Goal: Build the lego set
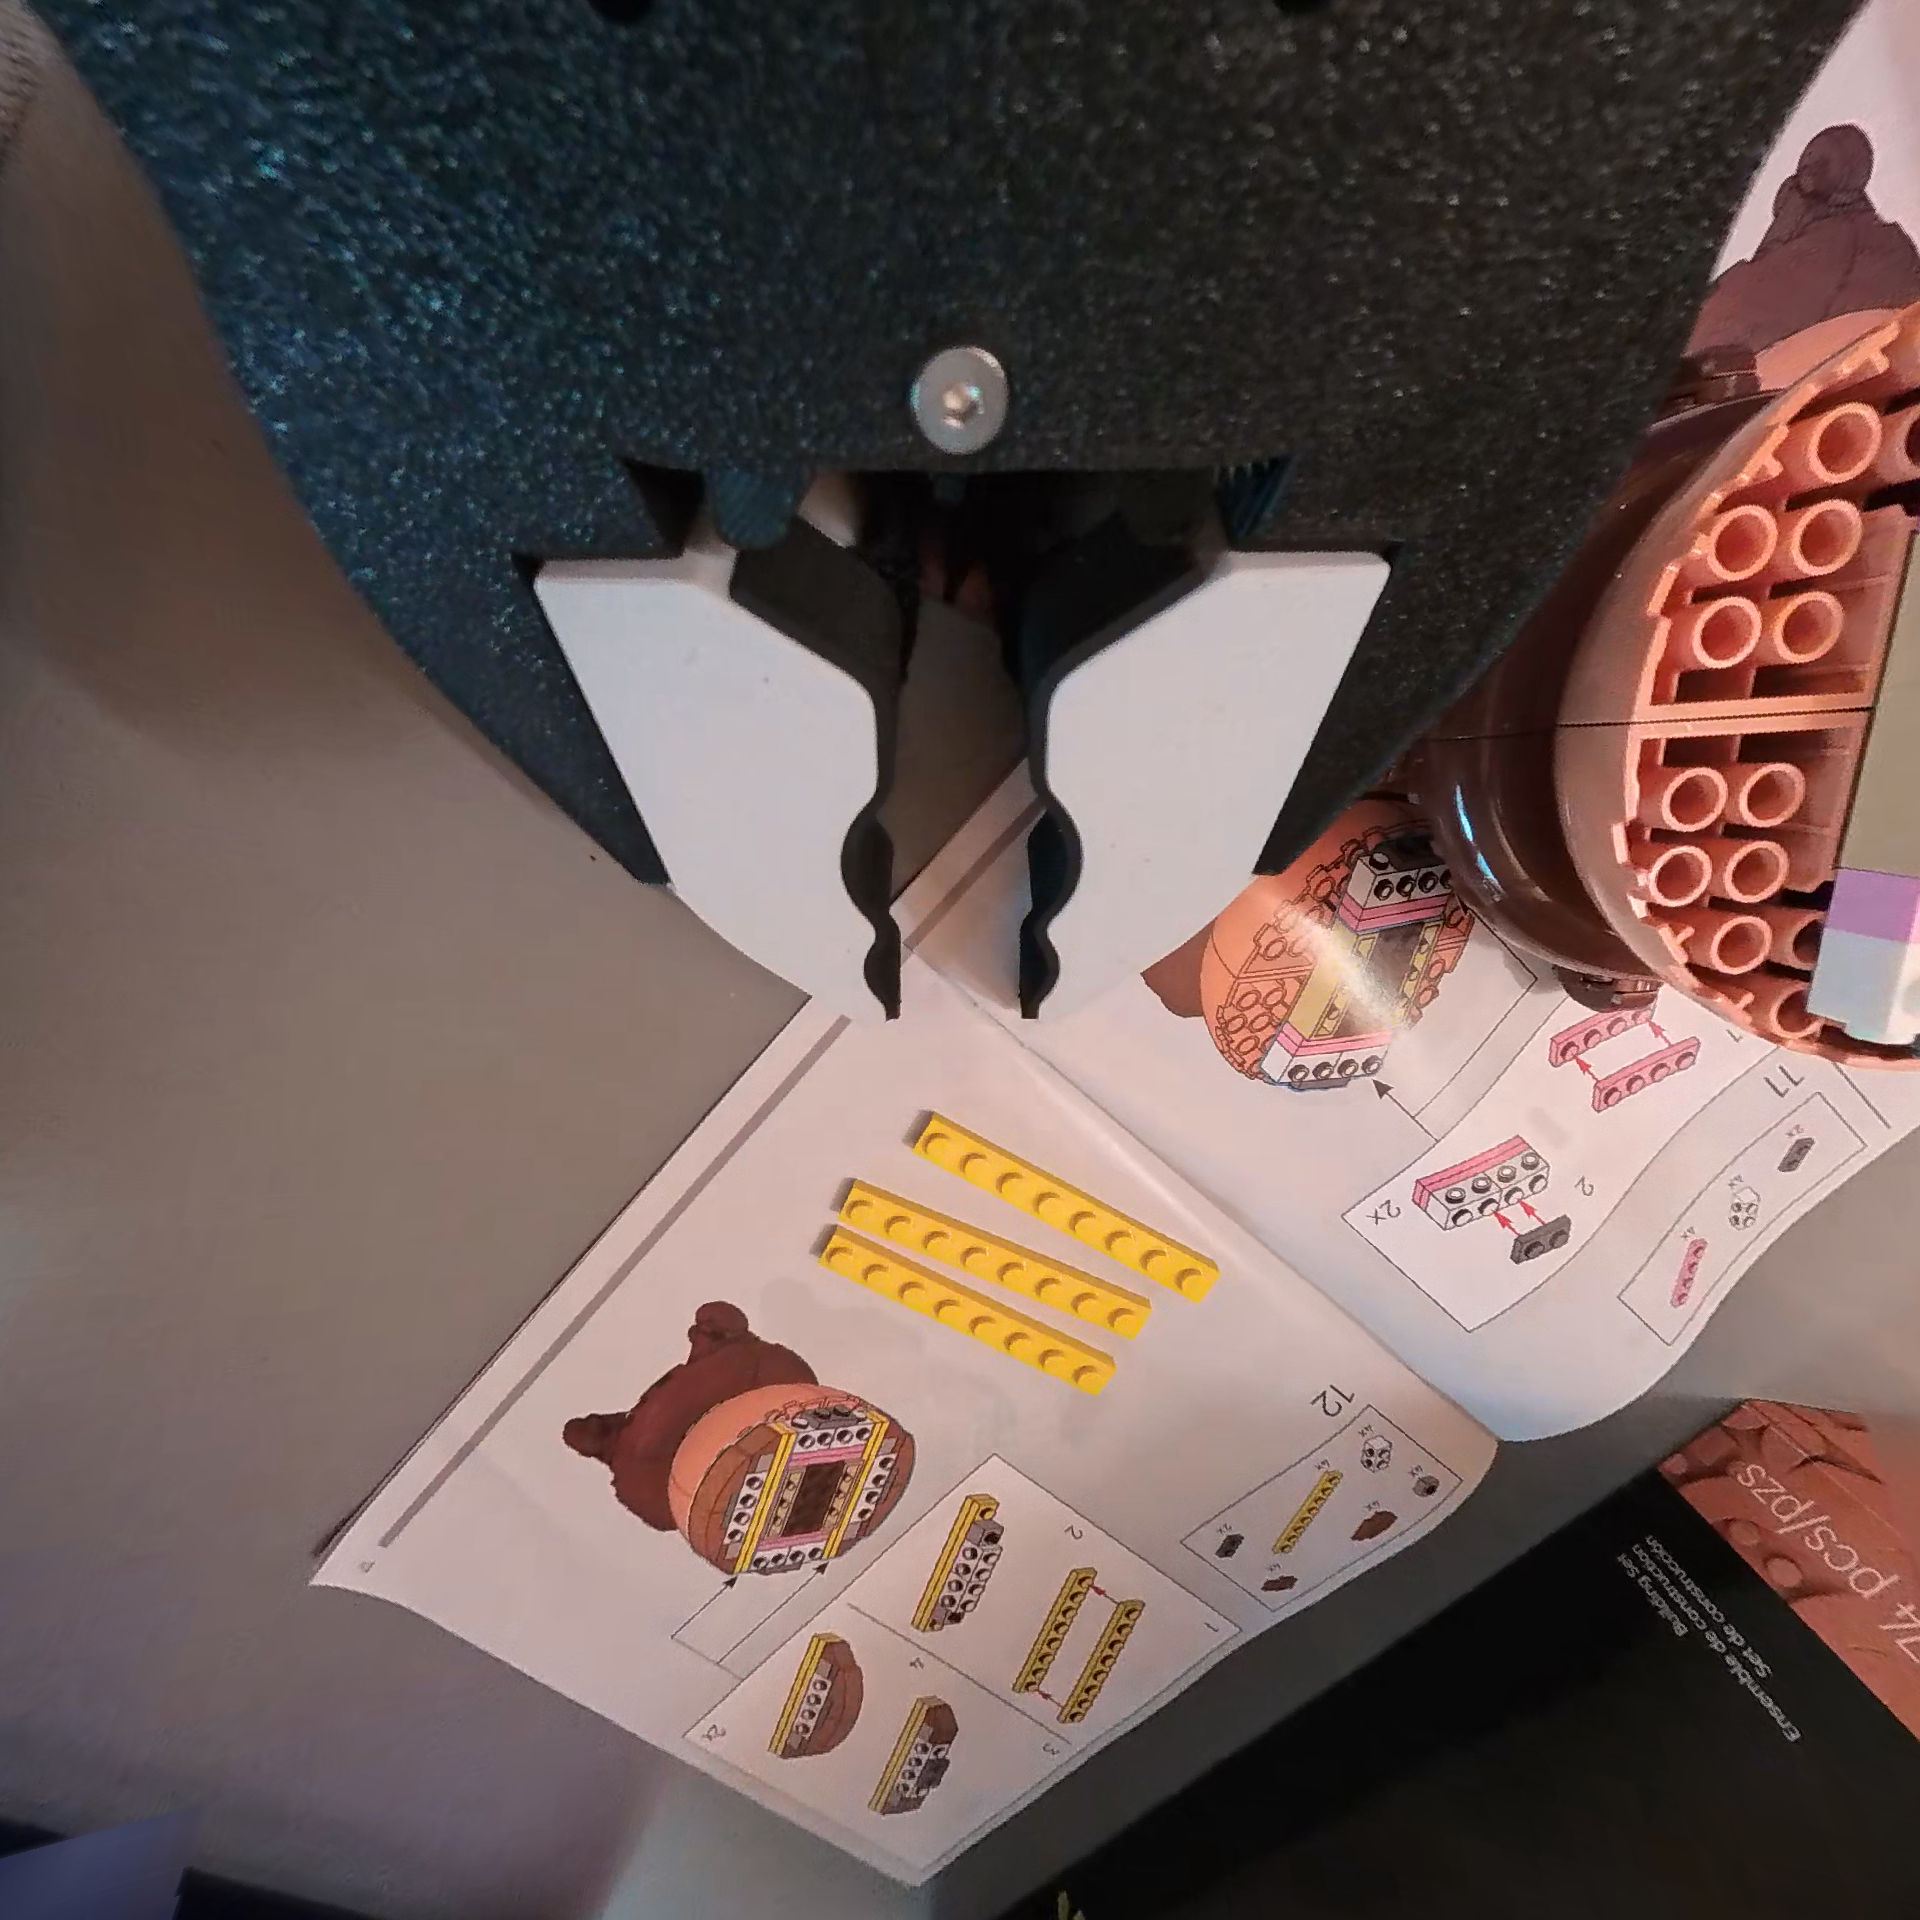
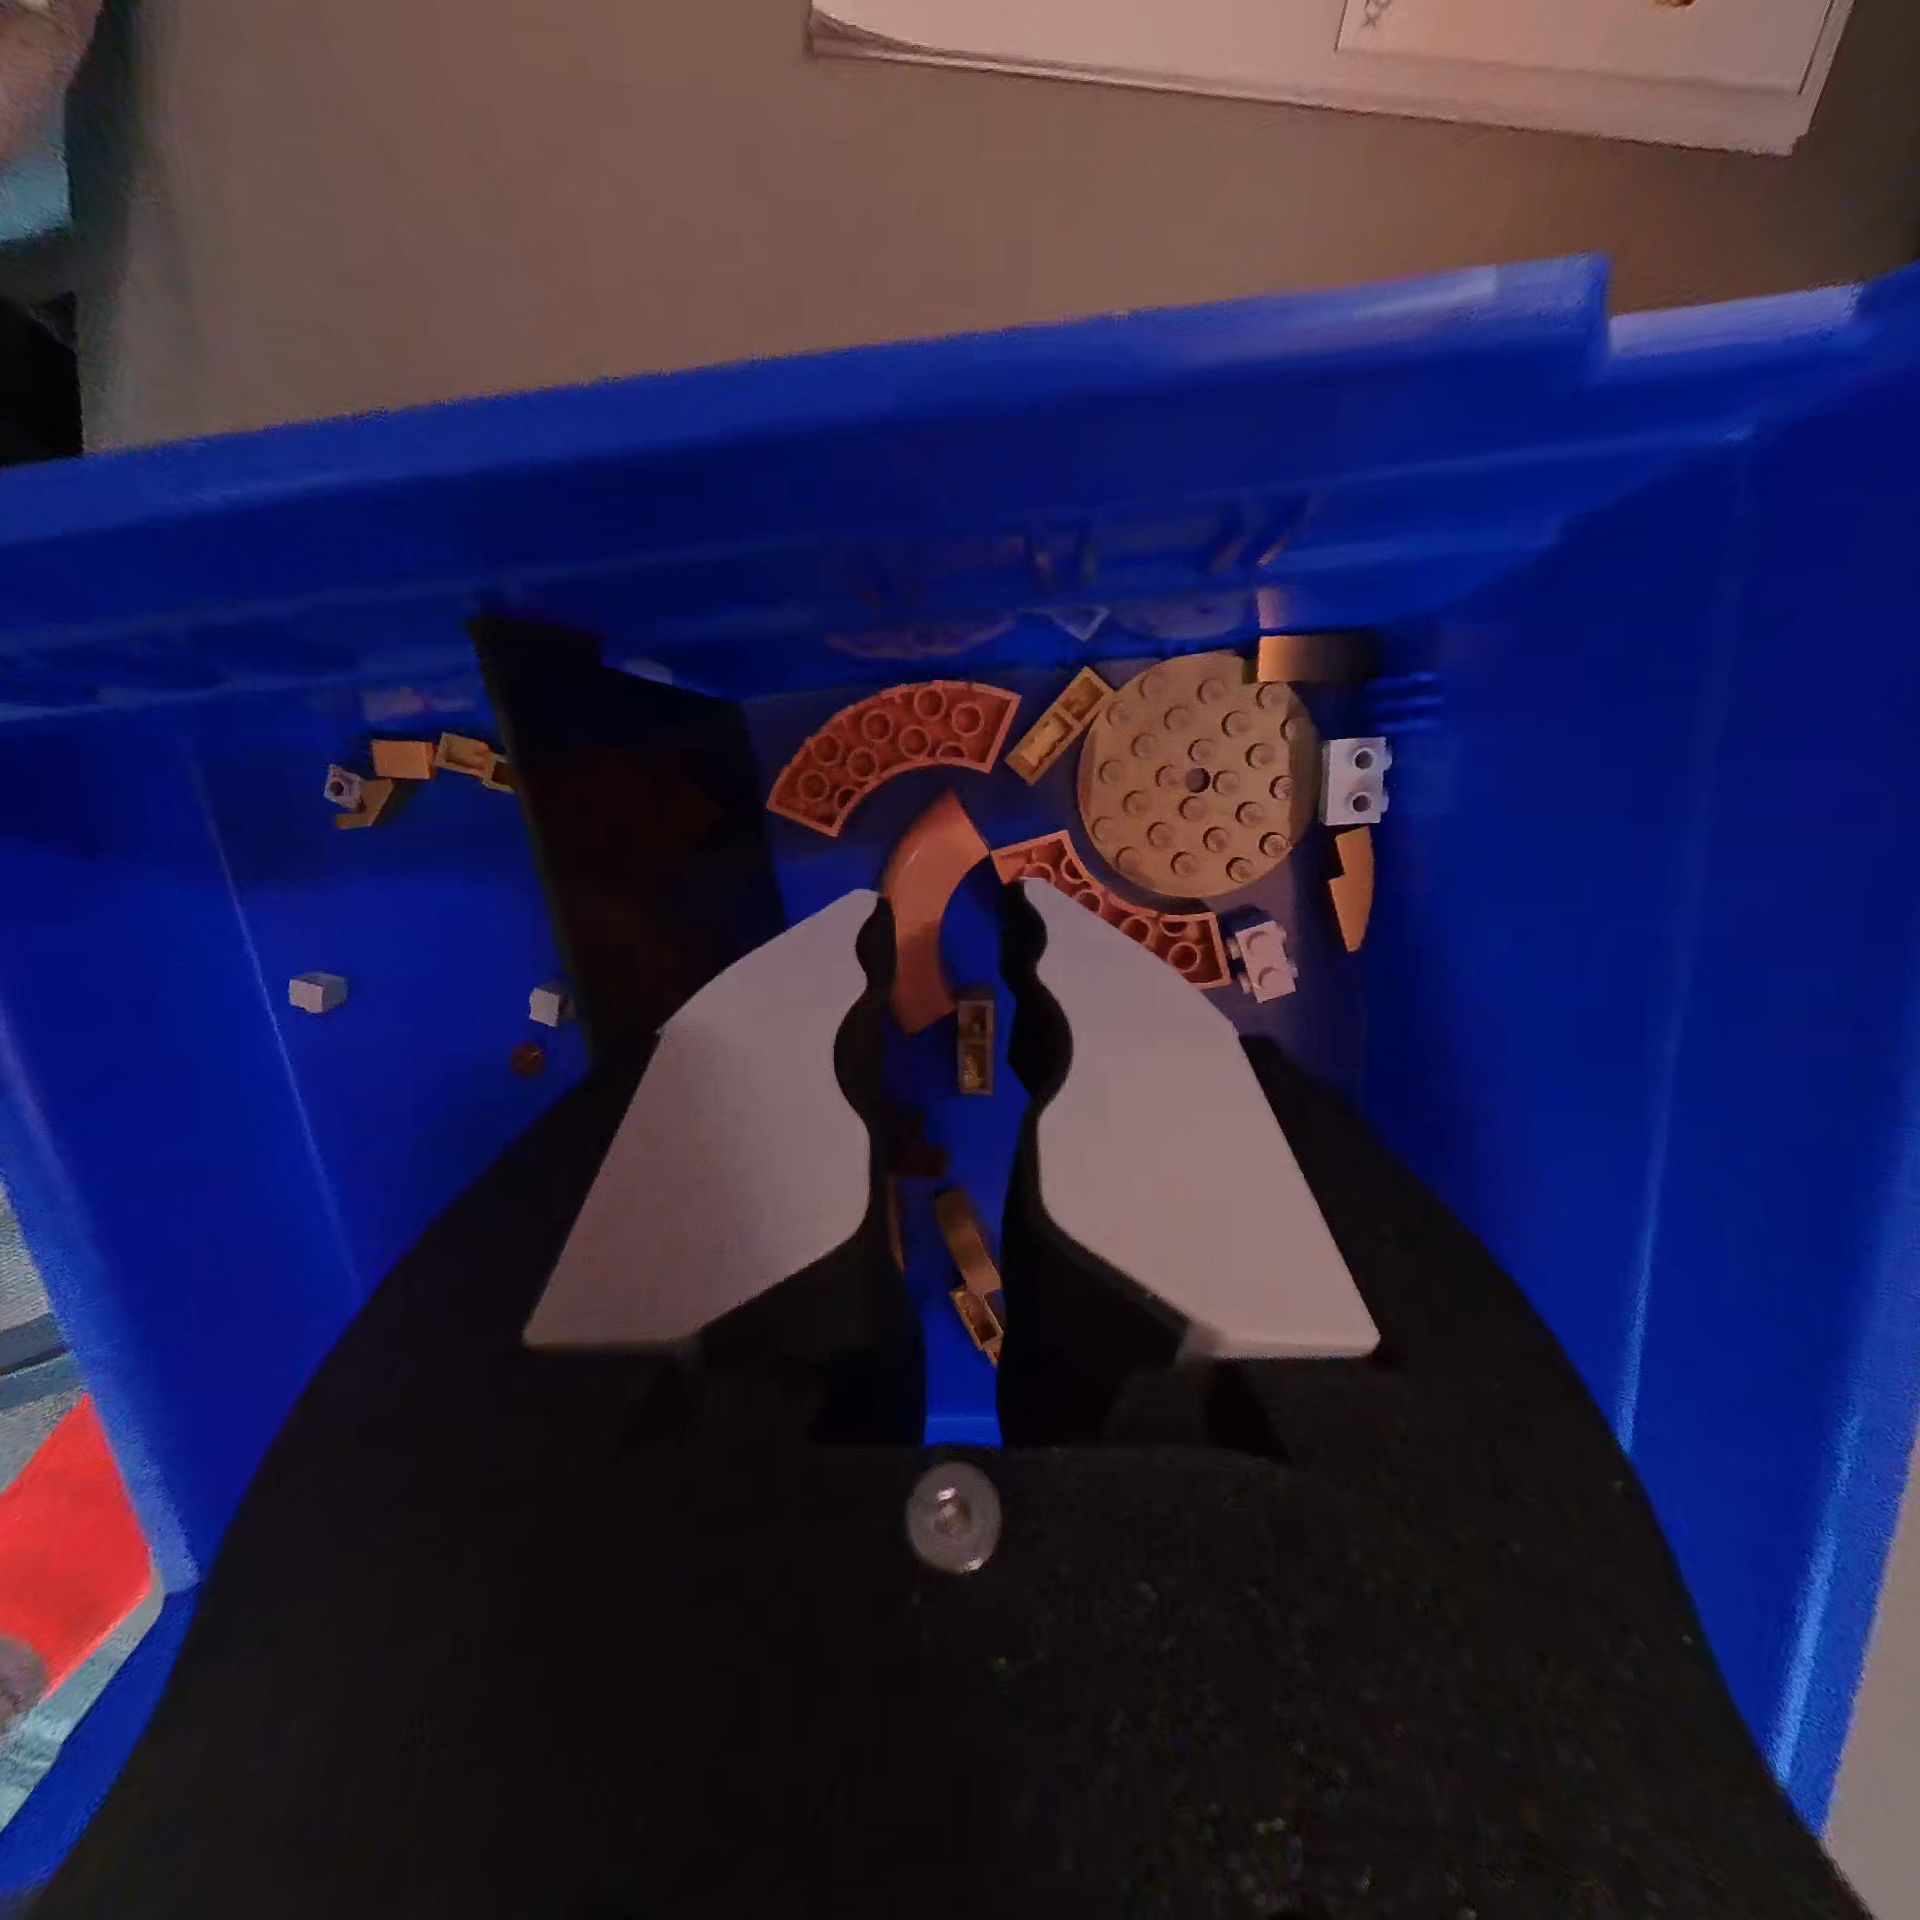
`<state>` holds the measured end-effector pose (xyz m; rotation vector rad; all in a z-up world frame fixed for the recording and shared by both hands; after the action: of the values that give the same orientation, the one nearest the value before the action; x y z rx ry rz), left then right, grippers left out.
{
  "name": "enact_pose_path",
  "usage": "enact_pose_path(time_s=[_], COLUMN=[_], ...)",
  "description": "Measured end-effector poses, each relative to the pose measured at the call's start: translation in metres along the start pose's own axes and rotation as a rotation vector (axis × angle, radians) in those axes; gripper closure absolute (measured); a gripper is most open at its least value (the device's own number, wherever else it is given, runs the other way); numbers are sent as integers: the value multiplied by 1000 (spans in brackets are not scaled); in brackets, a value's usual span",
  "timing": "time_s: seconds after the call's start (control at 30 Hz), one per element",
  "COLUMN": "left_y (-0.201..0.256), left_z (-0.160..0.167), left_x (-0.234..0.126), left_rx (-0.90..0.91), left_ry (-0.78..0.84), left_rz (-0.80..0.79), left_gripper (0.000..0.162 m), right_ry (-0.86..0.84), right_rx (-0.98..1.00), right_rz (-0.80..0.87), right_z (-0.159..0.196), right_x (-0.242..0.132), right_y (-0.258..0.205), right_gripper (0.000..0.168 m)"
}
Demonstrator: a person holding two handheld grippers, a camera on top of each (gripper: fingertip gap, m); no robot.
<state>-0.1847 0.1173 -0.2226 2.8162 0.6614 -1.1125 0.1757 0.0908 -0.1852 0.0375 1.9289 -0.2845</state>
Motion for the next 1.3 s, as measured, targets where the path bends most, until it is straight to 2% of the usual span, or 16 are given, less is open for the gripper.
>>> enact_pose_path(time_s=[0.03,0.2,0.33,0.53,0.7,0.83,0.93,1.03,1.3], left_y=[0,0,0,0,0,1,1,1,1], left_z=[0,0,0,0,0,0,0,0,0], left_x=[0,0,0,0,0,0,0,0,0], left_rx=[1,-8,1,1,-8,11,19,12,12], left_ry=[0,0,0,0,0,0,0,0,0], left_rz=[-2,7,-1,-2,6,-9,-16,-10,-10], left_gripper=[141,141,141,141,141,141,141,141,140], right_ry=[7,4,29,200,362,491,591,610,723], right_rx=[5,49,89,200,439,531,567,594,679], right_rz=[4,107,234,486,632,764,798,812,874], right_z=[0,11,24,30,38,38,33,30,20], right_x=[-1,-14,-39,-82,-82,-95,-104,-102,-99], right_y=[2,15,19,9,-5,-15,-22,-26,-39], right_gripper=[149,152,152,153,149,142,140,135,139])
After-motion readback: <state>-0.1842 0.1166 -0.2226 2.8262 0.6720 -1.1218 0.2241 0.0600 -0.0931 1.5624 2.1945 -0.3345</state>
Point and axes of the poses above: each gripper's, where its closed fingertips meet, x out along the fingers, z out of its underside, y = z × x across the jaws, the point moved 2 cm from there along -x, back along the fingers, and after that the axes turned 8 degrees about x, right-handed, at the moved point
